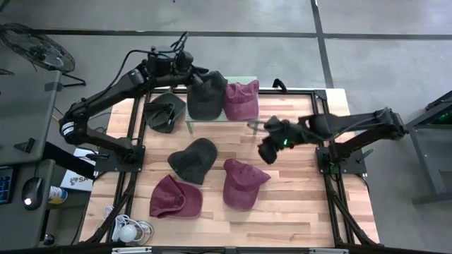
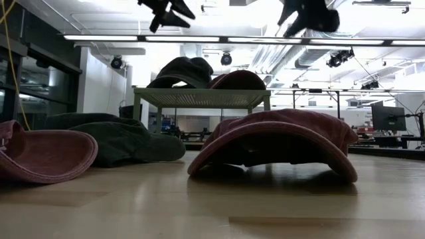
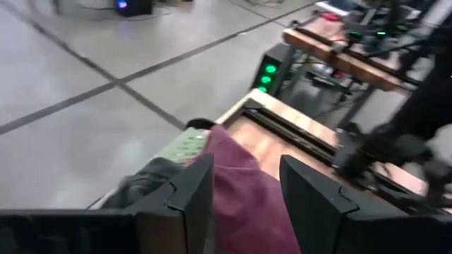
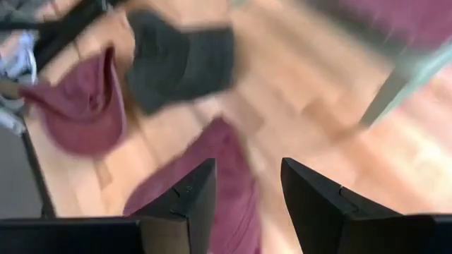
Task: Pick & Place hat
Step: Stack the right red cap on the red cap on the shelf
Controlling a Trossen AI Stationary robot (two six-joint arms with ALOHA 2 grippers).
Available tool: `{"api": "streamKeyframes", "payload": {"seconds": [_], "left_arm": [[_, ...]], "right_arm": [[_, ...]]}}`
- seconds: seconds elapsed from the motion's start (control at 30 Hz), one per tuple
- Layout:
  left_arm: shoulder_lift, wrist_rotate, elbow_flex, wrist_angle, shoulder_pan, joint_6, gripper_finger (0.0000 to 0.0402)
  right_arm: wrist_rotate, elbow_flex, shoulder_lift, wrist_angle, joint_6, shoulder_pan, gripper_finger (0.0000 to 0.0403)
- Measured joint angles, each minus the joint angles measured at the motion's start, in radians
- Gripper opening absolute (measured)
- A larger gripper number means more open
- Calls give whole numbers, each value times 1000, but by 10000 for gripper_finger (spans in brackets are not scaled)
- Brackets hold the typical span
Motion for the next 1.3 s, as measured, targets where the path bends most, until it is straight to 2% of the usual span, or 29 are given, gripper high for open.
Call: {"api": "streamKeyframes", "payload": {"seconds": [0.2,0.33,0.6,0.7,0.93,1.07,1.3], "left_arm": [[-17,130,0,-14,0,-6,160],[-18,229,0,-18,0,2,160],[-18,376,0,-33,0,20,160],[-18,431,0,-40,0,24,160],[-19,532,0,-91,0,26,160],[-25,537,-1,-111,0,28,160],[-25,601,-1,-118,-1,28,160]], "right_arm": [[-89,-166,0,134,232,70,152],[-132,-283,0,300,303,95,152],[-70,-510,0,609,446,91,152],[-54,-568,0,708,402,91,152],[-69,-635,3,728,197,57,152],[-126,-658,4,813,111,13,152],[-257,-659,38,868,86,-64,152]]}}
